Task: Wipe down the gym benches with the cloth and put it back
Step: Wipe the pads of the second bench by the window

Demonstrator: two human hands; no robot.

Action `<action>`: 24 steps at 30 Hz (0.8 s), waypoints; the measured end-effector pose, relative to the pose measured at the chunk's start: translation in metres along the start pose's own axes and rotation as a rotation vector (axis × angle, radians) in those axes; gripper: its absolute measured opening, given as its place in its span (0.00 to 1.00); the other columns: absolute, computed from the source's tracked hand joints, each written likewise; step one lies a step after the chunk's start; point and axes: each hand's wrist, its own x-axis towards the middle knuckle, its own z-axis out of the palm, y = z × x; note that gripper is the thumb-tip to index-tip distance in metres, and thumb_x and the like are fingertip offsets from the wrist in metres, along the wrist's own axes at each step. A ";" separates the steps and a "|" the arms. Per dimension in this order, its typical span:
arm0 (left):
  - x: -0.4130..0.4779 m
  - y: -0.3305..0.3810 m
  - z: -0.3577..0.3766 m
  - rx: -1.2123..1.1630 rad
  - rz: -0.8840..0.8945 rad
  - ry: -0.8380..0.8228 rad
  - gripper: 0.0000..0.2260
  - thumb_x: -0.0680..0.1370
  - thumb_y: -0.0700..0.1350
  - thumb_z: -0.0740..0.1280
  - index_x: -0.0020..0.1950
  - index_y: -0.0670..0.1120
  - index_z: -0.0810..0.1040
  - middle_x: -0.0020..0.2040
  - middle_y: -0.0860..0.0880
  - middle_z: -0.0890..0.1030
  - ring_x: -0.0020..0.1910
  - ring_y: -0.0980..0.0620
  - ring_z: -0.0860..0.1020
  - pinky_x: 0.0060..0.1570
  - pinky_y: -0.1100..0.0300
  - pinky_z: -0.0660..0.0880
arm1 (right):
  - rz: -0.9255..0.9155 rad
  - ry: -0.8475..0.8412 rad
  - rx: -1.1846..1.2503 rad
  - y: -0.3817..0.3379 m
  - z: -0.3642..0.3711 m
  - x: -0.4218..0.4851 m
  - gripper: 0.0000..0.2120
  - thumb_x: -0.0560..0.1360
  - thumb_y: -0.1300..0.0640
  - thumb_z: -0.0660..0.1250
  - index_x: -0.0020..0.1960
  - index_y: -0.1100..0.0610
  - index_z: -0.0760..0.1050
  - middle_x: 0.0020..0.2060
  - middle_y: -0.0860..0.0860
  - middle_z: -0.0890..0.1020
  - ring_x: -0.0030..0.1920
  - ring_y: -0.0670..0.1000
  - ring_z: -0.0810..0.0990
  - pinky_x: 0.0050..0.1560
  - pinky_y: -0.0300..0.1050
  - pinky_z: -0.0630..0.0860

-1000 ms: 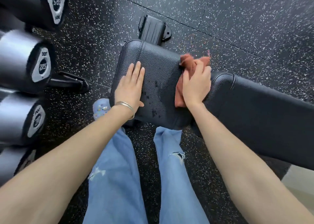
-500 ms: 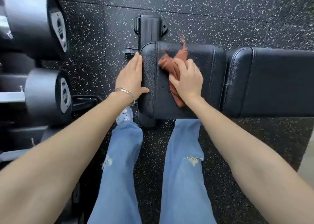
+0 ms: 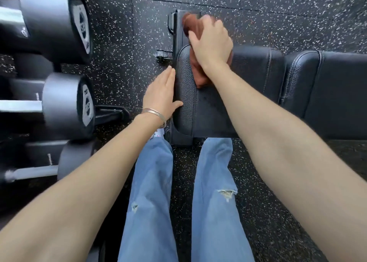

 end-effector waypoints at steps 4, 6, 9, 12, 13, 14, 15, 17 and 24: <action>-0.020 -0.020 0.005 -0.051 -0.054 0.027 0.38 0.74 0.48 0.71 0.76 0.41 0.54 0.77 0.44 0.57 0.75 0.47 0.57 0.74 0.55 0.54 | -0.335 0.056 0.026 0.023 0.000 -0.048 0.19 0.72 0.46 0.64 0.59 0.53 0.74 0.50 0.56 0.77 0.51 0.57 0.76 0.50 0.50 0.71; -0.023 -0.026 0.004 -0.048 -0.056 0.029 0.37 0.74 0.48 0.71 0.76 0.40 0.54 0.77 0.43 0.58 0.75 0.47 0.57 0.74 0.55 0.54 | -0.437 0.044 -0.007 0.046 -0.003 -0.066 0.19 0.70 0.47 0.65 0.58 0.54 0.76 0.47 0.58 0.77 0.49 0.59 0.76 0.49 0.51 0.71; -0.021 -0.031 0.001 -0.029 -0.046 0.023 0.36 0.75 0.46 0.70 0.76 0.39 0.55 0.76 0.43 0.58 0.75 0.46 0.57 0.74 0.55 0.54 | -0.246 0.077 0.015 0.054 -0.007 -0.060 0.18 0.72 0.44 0.64 0.58 0.53 0.75 0.49 0.56 0.76 0.52 0.57 0.75 0.49 0.51 0.70; -0.014 -0.037 -0.006 -0.013 -0.044 0.045 0.31 0.77 0.43 0.67 0.76 0.40 0.56 0.76 0.44 0.58 0.75 0.46 0.58 0.74 0.55 0.54 | 0.051 0.129 0.079 0.023 -0.003 -0.025 0.18 0.74 0.42 0.61 0.59 0.51 0.71 0.54 0.53 0.76 0.56 0.55 0.74 0.52 0.49 0.71; -0.012 -0.040 -0.009 -0.012 -0.048 0.064 0.30 0.77 0.42 0.66 0.76 0.40 0.57 0.76 0.43 0.59 0.74 0.46 0.58 0.74 0.55 0.55 | 0.091 0.127 0.071 0.010 0.001 -0.016 0.18 0.75 0.41 0.61 0.59 0.51 0.71 0.55 0.53 0.75 0.57 0.55 0.73 0.54 0.49 0.71; -0.011 -0.044 -0.011 -0.010 -0.051 0.077 0.29 0.77 0.41 0.65 0.75 0.40 0.58 0.76 0.43 0.60 0.74 0.46 0.59 0.74 0.55 0.55 | 0.091 0.130 0.039 0.000 0.004 -0.011 0.18 0.75 0.41 0.61 0.60 0.50 0.71 0.56 0.52 0.75 0.58 0.54 0.73 0.55 0.50 0.70; -0.011 -0.049 -0.014 -0.006 -0.053 0.079 0.28 0.77 0.40 0.64 0.75 0.40 0.59 0.75 0.43 0.61 0.74 0.45 0.60 0.73 0.54 0.56 | 0.062 0.139 0.007 -0.006 0.007 -0.013 0.18 0.75 0.42 0.61 0.60 0.51 0.71 0.56 0.53 0.75 0.58 0.54 0.73 0.55 0.50 0.69; -0.013 -0.061 -0.020 0.013 -0.051 0.074 0.26 0.77 0.40 0.63 0.75 0.40 0.60 0.75 0.43 0.62 0.73 0.44 0.60 0.73 0.53 0.57 | -0.049 0.139 -0.013 -0.006 0.010 -0.030 0.18 0.74 0.43 0.61 0.59 0.52 0.72 0.55 0.54 0.76 0.56 0.55 0.73 0.54 0.49 0.69; -0.005 -0.070 -0.037 0.156 0.100 0.098 0.24 0.77 0.43 0.63 0.72 0.38 0.64 0.70 0.39 0.68 0.69 0.40 0.66 0.69 0.48 0.62 | -0.573 0.067 -0.110 0.032 0.032 -0.155 0.19 0.59 0.49 0.76 0.47 0.55 0.79 0.35 0.56 0.75 0.36 0.56 0.76 0.39 0.48 0.73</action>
